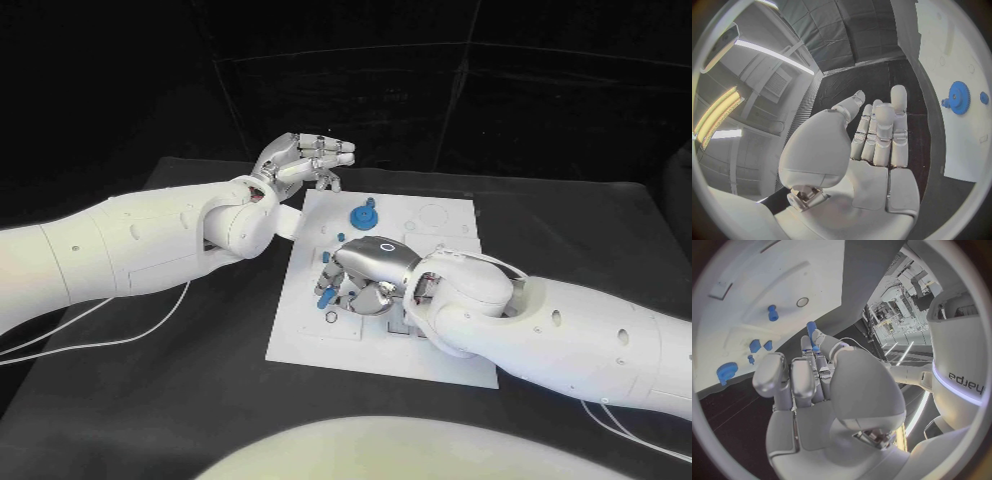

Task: Assemble the parts on the task board

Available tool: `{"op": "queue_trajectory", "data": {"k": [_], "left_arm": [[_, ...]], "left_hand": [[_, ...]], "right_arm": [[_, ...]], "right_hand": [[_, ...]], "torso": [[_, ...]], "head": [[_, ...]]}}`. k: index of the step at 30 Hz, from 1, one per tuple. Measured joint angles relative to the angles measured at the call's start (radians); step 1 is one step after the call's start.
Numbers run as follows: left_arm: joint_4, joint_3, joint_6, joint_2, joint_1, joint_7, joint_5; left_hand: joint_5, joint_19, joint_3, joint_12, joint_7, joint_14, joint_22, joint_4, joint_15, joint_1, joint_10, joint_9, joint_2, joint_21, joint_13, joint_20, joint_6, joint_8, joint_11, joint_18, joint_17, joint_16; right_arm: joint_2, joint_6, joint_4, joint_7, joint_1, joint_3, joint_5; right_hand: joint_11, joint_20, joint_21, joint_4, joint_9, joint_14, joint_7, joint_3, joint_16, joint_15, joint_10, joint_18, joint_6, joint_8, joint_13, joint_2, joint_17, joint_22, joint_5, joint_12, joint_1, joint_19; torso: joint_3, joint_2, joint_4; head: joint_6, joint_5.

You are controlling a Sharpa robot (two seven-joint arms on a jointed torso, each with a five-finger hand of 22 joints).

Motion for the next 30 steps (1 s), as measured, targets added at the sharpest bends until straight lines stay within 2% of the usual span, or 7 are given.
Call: {"op": "queue_trajectory", "data": {"k": [13, 23, 30], "left_arm": [[0.0, 0.0, 0.0, 0.001, 0.0, 0.0, 0.0], [0.0, 0.0, 0.0, 0.001, 0.0, 0.0, 0.0], [-0.001, 0.0, 0.0, 0.001, 0.0, 0.0, 0.0]], "left_hand": [[0.0, 0.0, 0.003, 0.0, 0.0, 0.0, 0.0, -0.003, 0.0, 0.0, 0.0, 0.0, 0.0, 0.0, 0.0, 0.0, 0.0, 0.0, 0.0, 0.0, -0.001, 0.0], [0.0, 0.0, 0.003, 0.0, 0.0, 0.0, 0.0, -0.003, 0.0, 0.0, 0.0, 0.0, 0.0, -0.004, 0.0, 0.0, 0.0, 0.0, 0.0, 0.0, -0.001, 0.0], [0.0, 0.0, 0.003, 0.0, 0.0, 0.0, 0.0, -0.003, 0.0, 0.0, 0.0, 0.0, 0.0, -0.004, 0.0, 0.0, 0.0, 0.0, 0.0, 0.0, -0.001, 0.0]], "right_arm": [[0.017, 0.057, -0.028, -0.005, -0.008, -0.003, -0.045], [0.021, 0.091, -0.036, -0.014, -0.009, -0.014, -0.066], [0.024, 0.11, -0.041, -0.021, -0.009, -0.015, -0.084]], "right_hand": [[0.004, 0.0, 0.0, 0.0, -0.002, 0.0, 0.0, 0.0, 0.0, 0.0, 0.004, 0.0, 0.0, -0.003, -0.001, -0.004, -0.001, -0.001, 0.0, -0.001, -0.004, 0.0], [0.004, 0.0, 0.0, 0.0, -0.001, 0.0, -0.001, 0.0, 0.0, 0.0, 0.003, 0.0, -0.001, -0.006, -0.001, -0.004, -0.001, -0.001, 0.0, -0.004, -0.004, 0.0], [0.004, 0.0, 0.0, 0.002, -0.001, 0.0, 0.002, 0.001, 0.0, 0.0, 0.003, 0.0, 0.002, -0.007, -0.001, -0.009, -0.003, -0.002, 0.0, -0.004, -0.009, 0.0]], "torso": [[0.0004, -0.001, 0.0], [0.0004, -0.001, -0.0012], [0.0007, -0.001, -0.0013]], "head": [[-0.006, 0.006], [-0.009, 0.008], [-0.01, 0.009]]}}
